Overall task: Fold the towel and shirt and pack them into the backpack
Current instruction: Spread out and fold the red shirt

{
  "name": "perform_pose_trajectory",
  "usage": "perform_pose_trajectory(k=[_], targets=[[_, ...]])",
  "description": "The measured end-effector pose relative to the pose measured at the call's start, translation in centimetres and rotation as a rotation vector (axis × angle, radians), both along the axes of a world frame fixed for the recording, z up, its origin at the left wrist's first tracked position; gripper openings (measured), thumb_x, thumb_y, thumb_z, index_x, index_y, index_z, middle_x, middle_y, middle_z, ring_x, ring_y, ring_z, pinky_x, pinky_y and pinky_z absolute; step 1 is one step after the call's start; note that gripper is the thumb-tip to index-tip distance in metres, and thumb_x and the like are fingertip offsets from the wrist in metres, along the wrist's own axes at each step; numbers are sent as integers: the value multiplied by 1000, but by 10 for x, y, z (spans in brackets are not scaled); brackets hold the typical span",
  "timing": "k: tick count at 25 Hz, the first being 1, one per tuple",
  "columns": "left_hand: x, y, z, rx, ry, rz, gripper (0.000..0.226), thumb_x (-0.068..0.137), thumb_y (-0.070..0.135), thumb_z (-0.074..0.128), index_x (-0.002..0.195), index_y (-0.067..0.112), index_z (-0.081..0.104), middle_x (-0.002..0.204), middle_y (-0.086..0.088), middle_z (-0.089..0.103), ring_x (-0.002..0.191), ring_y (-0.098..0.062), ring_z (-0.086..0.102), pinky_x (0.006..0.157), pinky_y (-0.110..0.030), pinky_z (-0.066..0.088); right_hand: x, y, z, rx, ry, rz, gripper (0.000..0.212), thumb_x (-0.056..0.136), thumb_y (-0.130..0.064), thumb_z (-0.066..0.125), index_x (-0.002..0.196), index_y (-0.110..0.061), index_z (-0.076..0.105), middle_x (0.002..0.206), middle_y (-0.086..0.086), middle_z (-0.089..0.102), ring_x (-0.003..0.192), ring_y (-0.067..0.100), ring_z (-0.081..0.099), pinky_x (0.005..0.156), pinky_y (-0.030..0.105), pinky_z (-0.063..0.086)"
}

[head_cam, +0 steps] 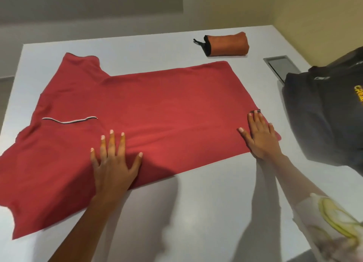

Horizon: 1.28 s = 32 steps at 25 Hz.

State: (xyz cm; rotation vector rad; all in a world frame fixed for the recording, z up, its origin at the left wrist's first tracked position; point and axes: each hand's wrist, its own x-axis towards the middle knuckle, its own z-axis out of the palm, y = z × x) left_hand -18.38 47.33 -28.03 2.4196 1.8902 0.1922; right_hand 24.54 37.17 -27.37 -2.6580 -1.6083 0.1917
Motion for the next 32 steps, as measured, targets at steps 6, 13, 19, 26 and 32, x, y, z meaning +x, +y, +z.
perform_pose_trajectory(k=[6,13,19,26,32], targets=[[-2,-1,5,-19,-17,-22,85,85,73,22,154,22,25,162,-8,17,149,-29,15,116,-55,13,9,2,7,96,12,-134,78,96,-69,15,154,-17,14,164,8,8,151,23,5,120,55,9],[-55,-5,14,71,-114,33,80,95,62,18,149,6,35,157,-15,30,145,-30,27,116,-52,19,-119,98,36,308,81,179,54,96,-44,41,138,-12,50,153,13,38,141,31,32,114,47,24],[-108,-18,7,73,-15,155,68,97,57,22,148,15,40,156,-15,31,145,-36,25,113,-56,24,-303,191,64,106,240,674,52,94,-41,54,140,-16,47,149,5,42,135,28,36,105,43,33],[-116,-22,3,41,-12,162,79,86,69,42,150,24,34,160,-9,23,146,-40,18,116,-54,17,-414,240,57,-144,57,835,57,90,-39,56,139,-13,43,143,11,42,133,30,36,105,50,30],[-117,-22,3,28,-4,189,79,86,72,38,150,25,35,160,-8,24,147,-39,17,116,-54,17,-422,249,64,-189,120,802,32,81,-30,65,105,-11,62,114,13,60,121,33,41,98,47,32]])
